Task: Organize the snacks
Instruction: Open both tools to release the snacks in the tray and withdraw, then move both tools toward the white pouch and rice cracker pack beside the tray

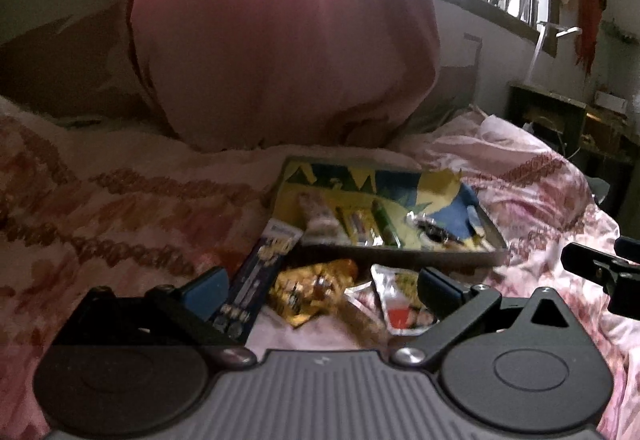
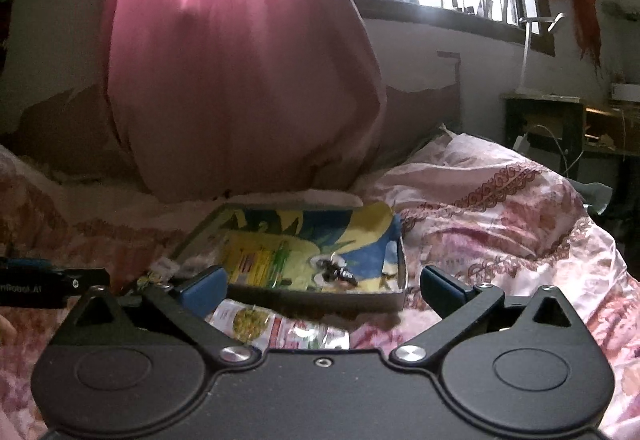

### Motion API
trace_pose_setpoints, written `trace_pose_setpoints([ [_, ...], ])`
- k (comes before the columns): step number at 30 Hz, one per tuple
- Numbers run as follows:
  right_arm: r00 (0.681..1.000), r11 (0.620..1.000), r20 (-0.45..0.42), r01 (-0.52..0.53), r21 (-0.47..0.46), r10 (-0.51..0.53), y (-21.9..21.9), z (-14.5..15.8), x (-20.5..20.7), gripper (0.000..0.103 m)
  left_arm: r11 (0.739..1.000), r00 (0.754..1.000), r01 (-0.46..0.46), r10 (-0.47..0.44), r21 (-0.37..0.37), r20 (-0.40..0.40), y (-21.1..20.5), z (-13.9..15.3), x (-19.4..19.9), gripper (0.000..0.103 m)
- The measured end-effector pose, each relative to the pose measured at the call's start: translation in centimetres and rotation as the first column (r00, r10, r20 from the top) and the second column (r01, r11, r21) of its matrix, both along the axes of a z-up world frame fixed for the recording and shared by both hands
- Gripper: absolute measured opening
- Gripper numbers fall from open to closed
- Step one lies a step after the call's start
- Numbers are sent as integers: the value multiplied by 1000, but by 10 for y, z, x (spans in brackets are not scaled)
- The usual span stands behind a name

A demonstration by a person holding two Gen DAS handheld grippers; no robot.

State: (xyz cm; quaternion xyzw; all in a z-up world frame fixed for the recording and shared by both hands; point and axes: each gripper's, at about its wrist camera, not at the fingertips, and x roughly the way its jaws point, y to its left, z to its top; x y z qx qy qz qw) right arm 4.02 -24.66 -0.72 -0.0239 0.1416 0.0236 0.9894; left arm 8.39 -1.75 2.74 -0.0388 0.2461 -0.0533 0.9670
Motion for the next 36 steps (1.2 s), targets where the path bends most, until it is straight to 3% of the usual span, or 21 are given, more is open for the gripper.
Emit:
trace_pose_setpoints([
  [16, 986, 992, -164, -28, -121, 8, 32, -30, -13, 102, 997, 990, -38, 46, 64, -130, 13, -27, -18, 103],
  [36, 963, 992, -269, -30, -126, -5, 33, -47, 6, 102, 988, 976, -18, 50, 152, -210, 0, -40, -5, 103],
])
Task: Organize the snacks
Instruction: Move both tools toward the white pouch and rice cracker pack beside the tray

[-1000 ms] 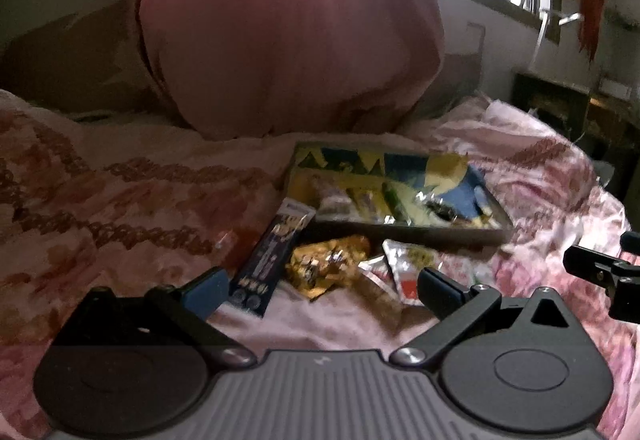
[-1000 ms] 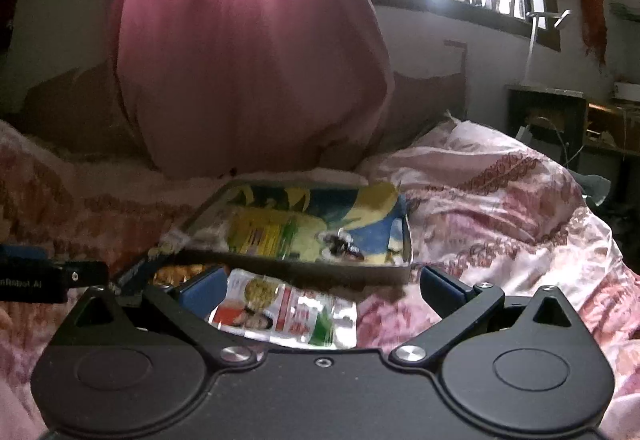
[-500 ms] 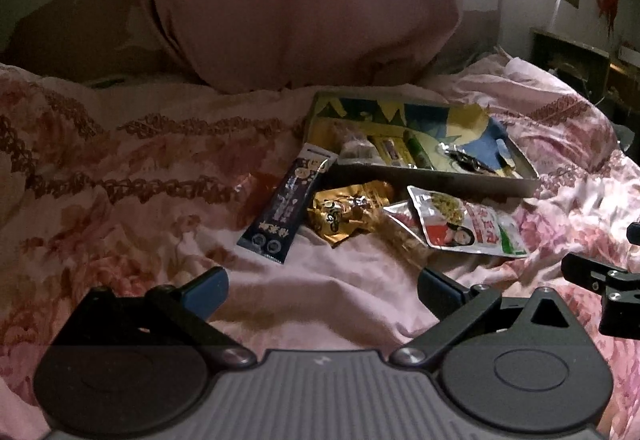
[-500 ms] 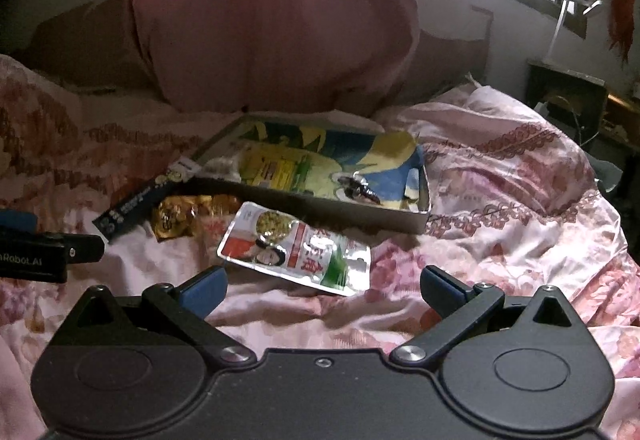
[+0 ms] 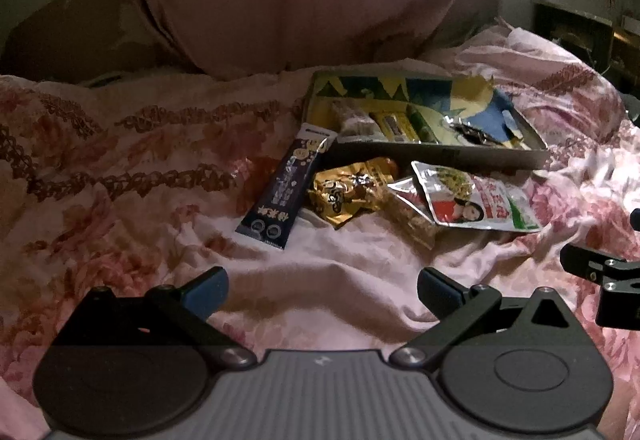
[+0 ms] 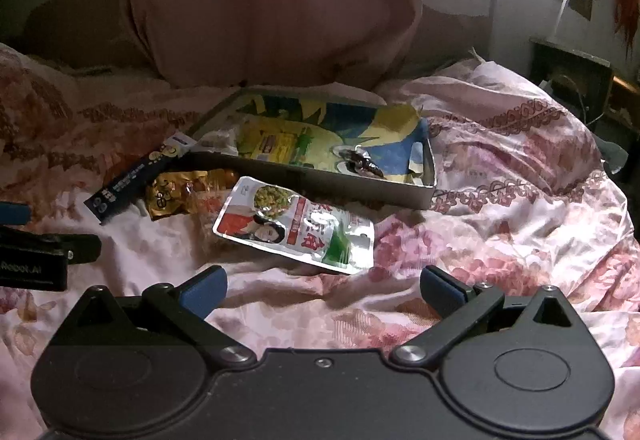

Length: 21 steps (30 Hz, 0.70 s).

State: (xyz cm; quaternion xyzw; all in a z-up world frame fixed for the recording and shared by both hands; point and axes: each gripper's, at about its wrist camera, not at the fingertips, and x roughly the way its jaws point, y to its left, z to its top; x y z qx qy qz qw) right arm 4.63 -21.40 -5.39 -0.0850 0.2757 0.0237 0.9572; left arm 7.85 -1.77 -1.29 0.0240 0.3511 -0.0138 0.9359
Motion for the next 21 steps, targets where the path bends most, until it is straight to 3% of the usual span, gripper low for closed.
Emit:
trace_pose_setpoints([
  [21, 999, 1000, -37, 12, 9, -12, -1, -9, 12, 102, 998, 994, -50, 46, -32, -104, 5, -14, 23, 103],
])
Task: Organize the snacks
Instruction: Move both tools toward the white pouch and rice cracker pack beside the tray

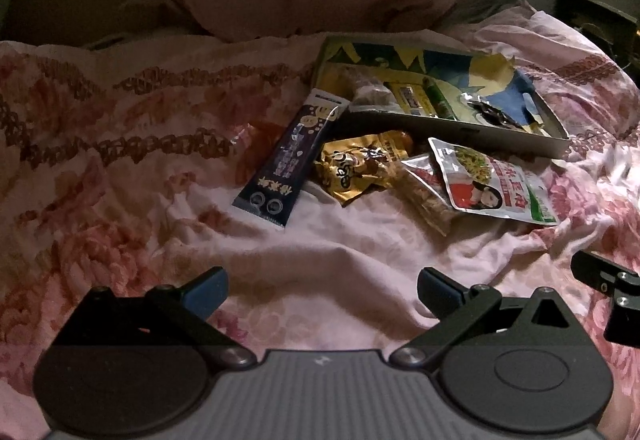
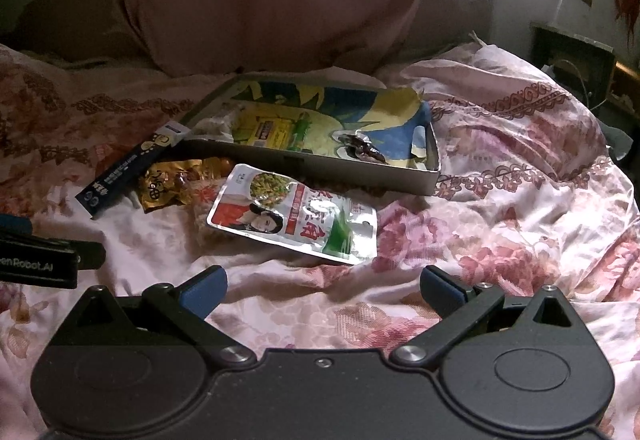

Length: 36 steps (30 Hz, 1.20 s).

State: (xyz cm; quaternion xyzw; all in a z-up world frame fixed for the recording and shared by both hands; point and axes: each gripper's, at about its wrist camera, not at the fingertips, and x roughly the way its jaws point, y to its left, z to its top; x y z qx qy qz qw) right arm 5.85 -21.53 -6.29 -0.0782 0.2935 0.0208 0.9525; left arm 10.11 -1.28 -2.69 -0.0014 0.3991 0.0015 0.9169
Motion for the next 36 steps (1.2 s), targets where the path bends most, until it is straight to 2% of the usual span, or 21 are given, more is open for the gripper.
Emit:
trace_pose_setpoints([
  [9, 1000, 1000, -18, 5, 3, -5, 0, -6, 9, 102, 1000, 1000, -16, 16, -10, -16, 2, -2, 10, 103],
  [17, 1000, 999, -23, -15, -35, 15, 0, -11, 24, 102, 997, 1000, 23, -25, 72, 18, 0, 4, 30, 103],
  [22, 998, 994, -22, -58, -94, 56, 1, -15, 38, 102, 989, 991, 128, -130, 81, 28, -4, 6, 48, 103],
  [26, 995, 984, -29, -103, -146, 100, 2, -21, 50, 102, 966, 970, 235, -239, 106, 29, -13, 2, 66, 103],
  [32, 982, 945, -29, -188, -267, 188, 12, -36, 64, 102, 929, 935, 344, -352, 136, 38, -23, -12, 81, 103],
  [36, 975, 916, -30, -218, -337, 221, 20, -49, 72, 102, 916, 920, 382, -389, 120, 44, -25, -22, 83, 103],
])
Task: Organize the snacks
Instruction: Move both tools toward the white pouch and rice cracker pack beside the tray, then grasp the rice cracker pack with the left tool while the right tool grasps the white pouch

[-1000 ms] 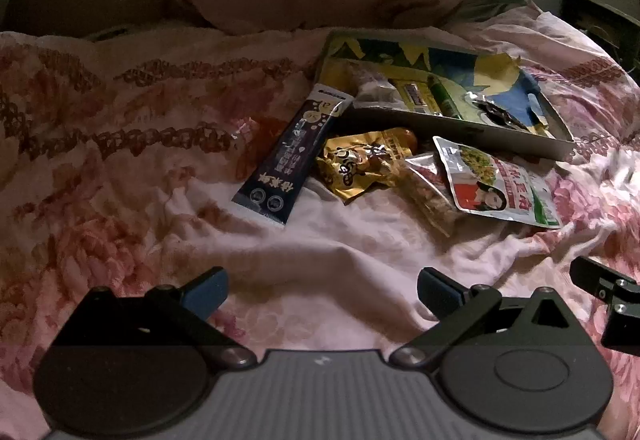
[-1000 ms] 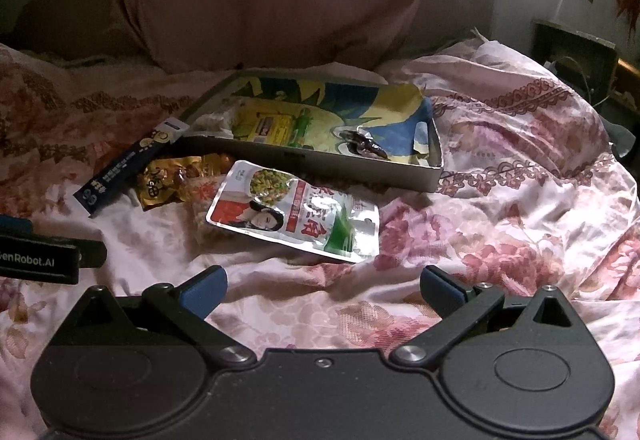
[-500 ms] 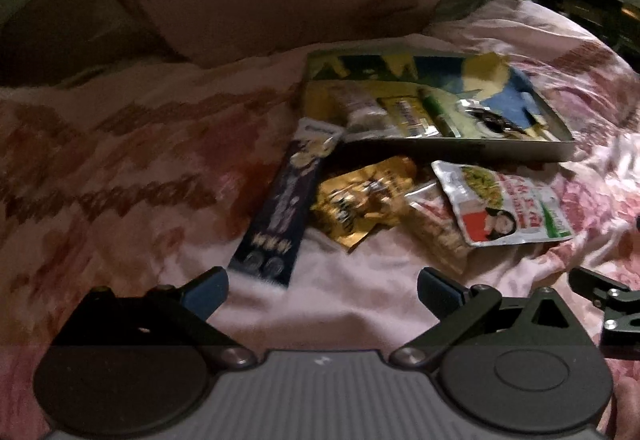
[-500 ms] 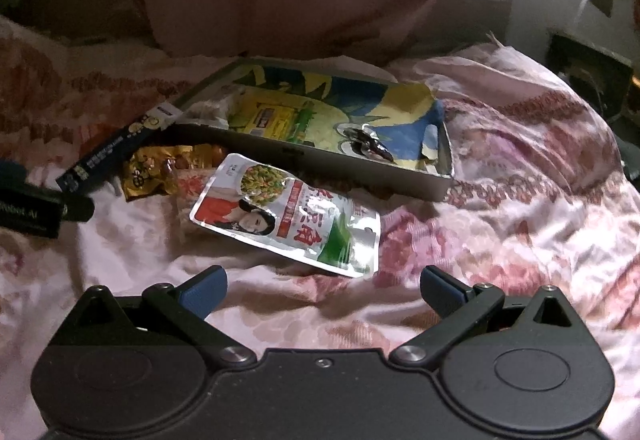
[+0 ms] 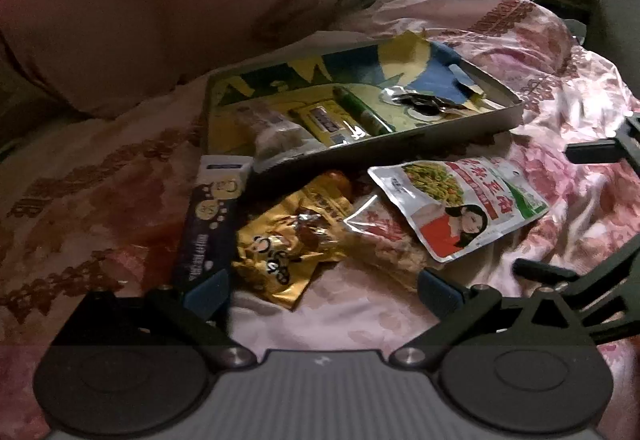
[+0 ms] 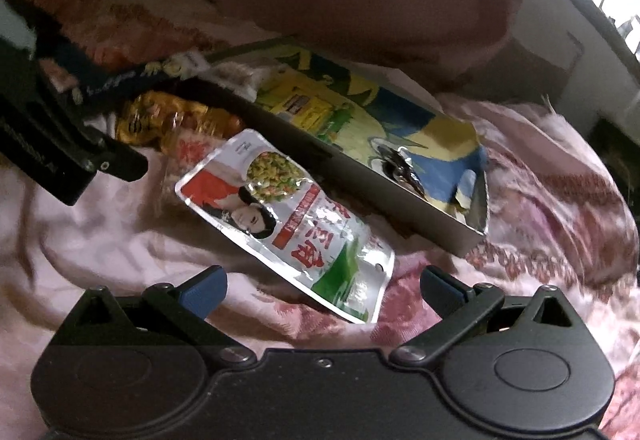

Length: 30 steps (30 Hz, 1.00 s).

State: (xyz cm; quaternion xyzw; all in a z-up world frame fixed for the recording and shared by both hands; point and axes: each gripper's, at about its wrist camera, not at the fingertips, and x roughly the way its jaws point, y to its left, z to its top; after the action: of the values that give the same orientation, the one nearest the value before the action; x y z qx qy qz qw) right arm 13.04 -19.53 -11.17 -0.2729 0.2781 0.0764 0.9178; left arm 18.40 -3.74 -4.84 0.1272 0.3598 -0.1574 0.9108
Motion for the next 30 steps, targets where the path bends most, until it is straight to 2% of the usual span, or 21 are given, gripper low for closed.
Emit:
trace_pose_setpoints([
  [5, 996, 998, 83, -16, -60, 20, 6, -5, 5, 102, 999, 999, 39, -39, -34, -5, 1, -3, 3, 103],
  [9, 987, 995, 163, 8, -95, 7, 4, -4, 8, 102, 998, 998, 67, -67, -22, 16, -1, -5, 5, 103],
  [14, 970, 993, 244, 44, -105, -17, -4, 1, 16, 93, 995, 995, 97, -96, -21, 24, -4, -6, 6, 103],
  [17, 973, 993, 229, 18, -116, 9, -10, 4, 21, 92, 994, 994, 109, -109, -12, 25, -7, -8, 6, 103],
  [22, 991, 998, 124, -55, 6, 54, -23, 19, 14, 94, 993, 992, 121, -121, 0, 20, -7, -12, 6, 103],
  [30, 990, 988, 11, -142, -63, 143, -7, 1, 14, 94, 990, 989, 139, -139, 14, 40, -10, -13, 6, 103],
])
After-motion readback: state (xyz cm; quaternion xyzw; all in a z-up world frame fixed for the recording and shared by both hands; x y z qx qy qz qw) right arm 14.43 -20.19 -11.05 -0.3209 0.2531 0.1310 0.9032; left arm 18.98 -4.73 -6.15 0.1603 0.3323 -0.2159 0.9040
